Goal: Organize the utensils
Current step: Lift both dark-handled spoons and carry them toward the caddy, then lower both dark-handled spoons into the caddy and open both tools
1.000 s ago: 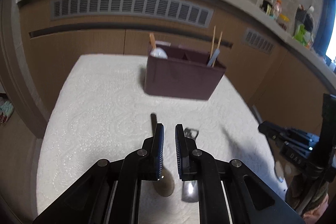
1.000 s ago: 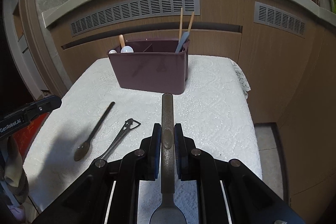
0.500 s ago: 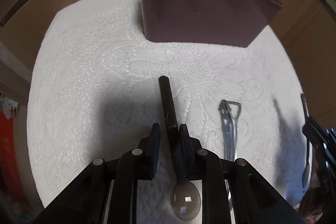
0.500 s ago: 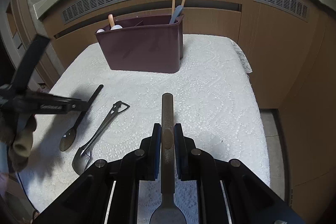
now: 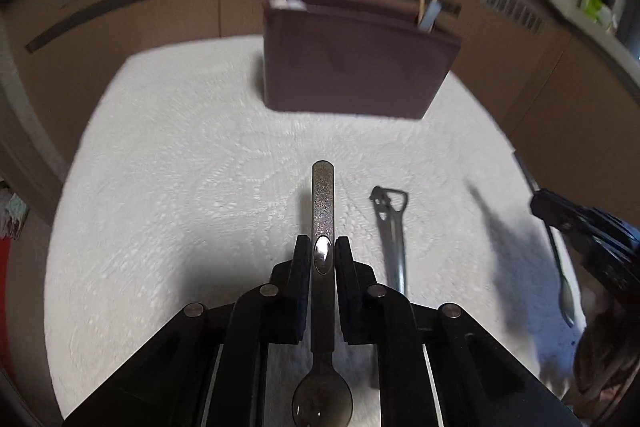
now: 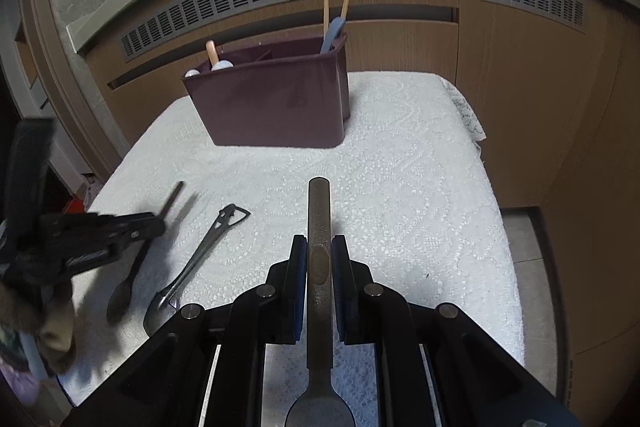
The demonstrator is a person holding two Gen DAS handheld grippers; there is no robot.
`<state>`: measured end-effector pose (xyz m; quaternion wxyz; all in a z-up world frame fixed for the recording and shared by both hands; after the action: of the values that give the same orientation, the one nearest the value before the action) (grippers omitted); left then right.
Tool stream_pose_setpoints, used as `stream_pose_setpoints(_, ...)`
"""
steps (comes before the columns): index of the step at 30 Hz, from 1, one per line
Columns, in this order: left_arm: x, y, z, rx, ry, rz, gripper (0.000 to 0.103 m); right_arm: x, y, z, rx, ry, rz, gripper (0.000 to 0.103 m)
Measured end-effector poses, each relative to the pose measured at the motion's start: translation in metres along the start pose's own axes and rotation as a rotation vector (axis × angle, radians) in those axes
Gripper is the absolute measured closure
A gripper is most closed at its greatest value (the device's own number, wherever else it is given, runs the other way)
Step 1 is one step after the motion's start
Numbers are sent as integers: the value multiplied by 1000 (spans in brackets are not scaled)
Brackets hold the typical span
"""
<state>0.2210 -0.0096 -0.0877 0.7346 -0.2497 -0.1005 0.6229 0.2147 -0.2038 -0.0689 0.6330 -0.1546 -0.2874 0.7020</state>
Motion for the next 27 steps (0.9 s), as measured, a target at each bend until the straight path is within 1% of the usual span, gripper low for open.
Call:
stream_pose_setpoints(4,0,11,26,-73,60,44,90,4,-3,2,-1,-2,3,92)
stream_pose_setpoints(8,-3,-5,43,-141,75,53,91,9,-7,6,-18,-15,1,92)
stream_pose_setpoints(10,-4,-17,58,-186,91,53,91,12,-12,14,-48,-28,-1,92)
stream_pose_setpoints(12,-4,-36,72,-242,101,42,95,17,-25,29,-97,-34,8,92)
stream_pose_setpoints(15,-9,-70,107,-334,119,6,95,22,-63,57,-188,-41,33,92)
stream_pose_setpoints(16,-10,-85,118,-369,123,-7,95,23,-80,69,-232,-29,43,92)
stream_pose_setpoints(19,-14,-127,140,-447,129,-38,95,27,-134,101,-368,-15,71,92)
stream_pose_setpoints(20,-14,-138,144,-466,122,-42,95,28,-147,107,-397,-11,75,92)
stream_pose_setpoints(21,-14,-145,144,-469,120,-47,95,28,-160,112,-424,1,76,92)
stream_pose_setpoints(23,-10,-154,137,-440,116,-64,95,27,-178,114,-456,22,78,92)
stream_pose_setpoints(24,-8,-156,126,-401,109,-77,94,28,-183,111,-453,28,86,92)
stream_pose_setpoints(27,-1,-143,82,-224,128,-106,93,27,-185,94,-412,52,105,92)
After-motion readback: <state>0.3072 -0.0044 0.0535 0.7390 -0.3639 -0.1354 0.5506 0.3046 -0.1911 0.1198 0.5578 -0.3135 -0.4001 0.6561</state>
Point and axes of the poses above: each gripper's, at about its wrist camera, not at the fingertips, and z roughly against the way its jaws point, x to its left, y to its underside, the point moved 6 cm from there along -z, roughly the way its jaws point, and after that the axes turned 8 degrees about x, right-handed, at the moved point
